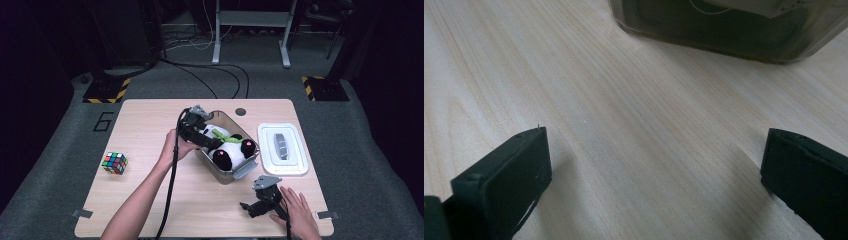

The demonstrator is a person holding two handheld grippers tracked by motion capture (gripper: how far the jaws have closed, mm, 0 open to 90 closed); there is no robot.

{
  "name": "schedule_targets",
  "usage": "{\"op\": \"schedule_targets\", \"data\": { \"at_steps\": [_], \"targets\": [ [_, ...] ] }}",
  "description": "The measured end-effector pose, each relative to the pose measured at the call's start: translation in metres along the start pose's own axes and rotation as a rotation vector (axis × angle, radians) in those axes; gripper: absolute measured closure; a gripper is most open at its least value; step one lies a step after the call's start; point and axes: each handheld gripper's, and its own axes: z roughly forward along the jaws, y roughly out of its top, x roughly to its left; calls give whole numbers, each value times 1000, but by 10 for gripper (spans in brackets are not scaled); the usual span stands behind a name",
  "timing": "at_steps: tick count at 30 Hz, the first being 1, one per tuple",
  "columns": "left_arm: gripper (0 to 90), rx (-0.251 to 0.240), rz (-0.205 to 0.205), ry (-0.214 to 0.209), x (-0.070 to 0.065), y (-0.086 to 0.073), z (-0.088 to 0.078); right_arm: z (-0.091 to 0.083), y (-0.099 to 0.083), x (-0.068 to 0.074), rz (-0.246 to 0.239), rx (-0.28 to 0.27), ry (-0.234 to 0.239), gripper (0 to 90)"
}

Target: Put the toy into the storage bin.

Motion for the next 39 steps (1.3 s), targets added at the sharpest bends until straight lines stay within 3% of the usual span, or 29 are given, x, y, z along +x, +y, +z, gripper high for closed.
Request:
{"op": "schedule_targets", "data": {
  "at_steps": [3,5,10,15,17,19,21,25,28,32,35,39],
  "targets": [
    [153,61,59,6,-14,-1,6,0,0,0,-1,1,1,0],
    [153,60,57,1,-18,-4,11,0,0,0,-2,3,3,0],
    [151,119,93,53,-28,-7,24,0,0,0,-1,3,2,0],
    [151,187,117,48,-29,-6,35,0,0,0,-1,2,2,0],
    [152,187,125,30,-28,-3,33,0,0,0,-1,-1,0,0],
    [156,161,100,6,-26,1,27,0,0,0,-1,1,0,0],
    [158,147,92,15,-24,3,23,0,0,0,-1,1,0,0],
    [157,211,86,19,-20,2,28,0,0,0,-1,0,0,0],
    [158,210,76,39,-23,0,31,0,0,0,-2,1,1,0],
    [160,269,95,77,-30,-1,41,0,0,0,-2,1,1,0],
    [162,284,124,102,-34,0,47,0,0,0,-2,2,3,0],
    [173,252,107,61,-33,4,42,0,0,0,-3,2,3,0]
  ]
}}
